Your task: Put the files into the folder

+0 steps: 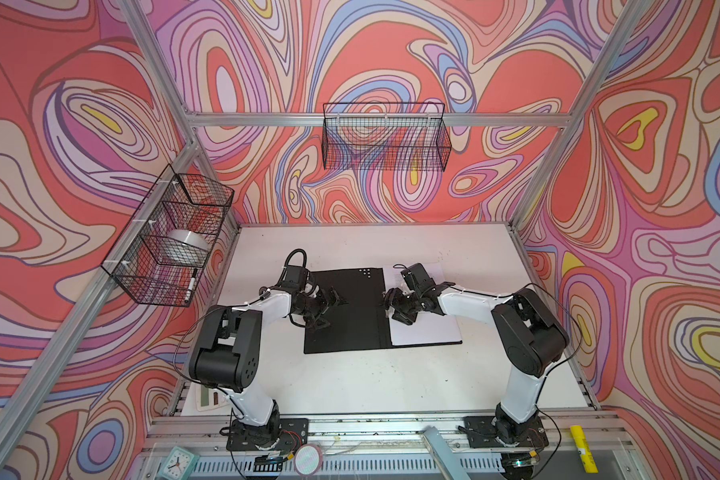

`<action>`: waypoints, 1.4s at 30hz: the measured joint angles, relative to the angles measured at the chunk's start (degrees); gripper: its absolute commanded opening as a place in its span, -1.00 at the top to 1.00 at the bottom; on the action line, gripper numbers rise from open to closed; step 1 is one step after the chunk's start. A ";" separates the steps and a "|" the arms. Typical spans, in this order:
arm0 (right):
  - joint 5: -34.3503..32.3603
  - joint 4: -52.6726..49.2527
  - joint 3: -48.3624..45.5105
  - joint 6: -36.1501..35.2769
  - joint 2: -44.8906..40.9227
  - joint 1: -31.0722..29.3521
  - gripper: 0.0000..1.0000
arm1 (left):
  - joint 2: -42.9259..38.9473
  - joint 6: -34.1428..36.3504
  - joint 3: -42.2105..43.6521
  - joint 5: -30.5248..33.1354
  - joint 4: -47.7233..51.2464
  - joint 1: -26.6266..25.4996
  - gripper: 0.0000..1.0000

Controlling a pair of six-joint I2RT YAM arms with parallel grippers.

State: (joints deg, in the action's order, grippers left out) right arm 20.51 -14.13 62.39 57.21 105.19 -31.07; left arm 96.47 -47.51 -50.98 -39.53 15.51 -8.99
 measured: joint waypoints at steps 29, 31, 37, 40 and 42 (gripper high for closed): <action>3.32 -4.44 -7.06 -17.57 -8.61 30.97 -0.86 | 1.38 22.60 -9.40 11.39 13.07 9.46 -1.00; 4.63 -3.80 -7.17 -17.70 -7.54 31.30 -0.85 | 3.37 23.80 -10.51 10.54 13.00 9.81 -1.00; 8.94 -0.48 -7.19 -17.75 -4.44 31.43 -0.83 | 8.17 26.34 -13.62 7.37 12.92 9.90 -1.00; 11.08 1.38 -6.78 -17.77 -3.21 31.80 -0.82 | 9.01 26.62 -14.16 5.73 13.00 10.25 -1.00; 12.13 2.49 -6.49 -17.79 -2.51 32.20 -0.82 | 9.27 26.53 -14.16 4.61 12.90 10.71 -1.00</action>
State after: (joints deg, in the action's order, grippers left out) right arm 32.64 -11.64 55.90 39.42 102.67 1.13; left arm 105.73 -20.97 -65.14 -34.92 28.40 1.72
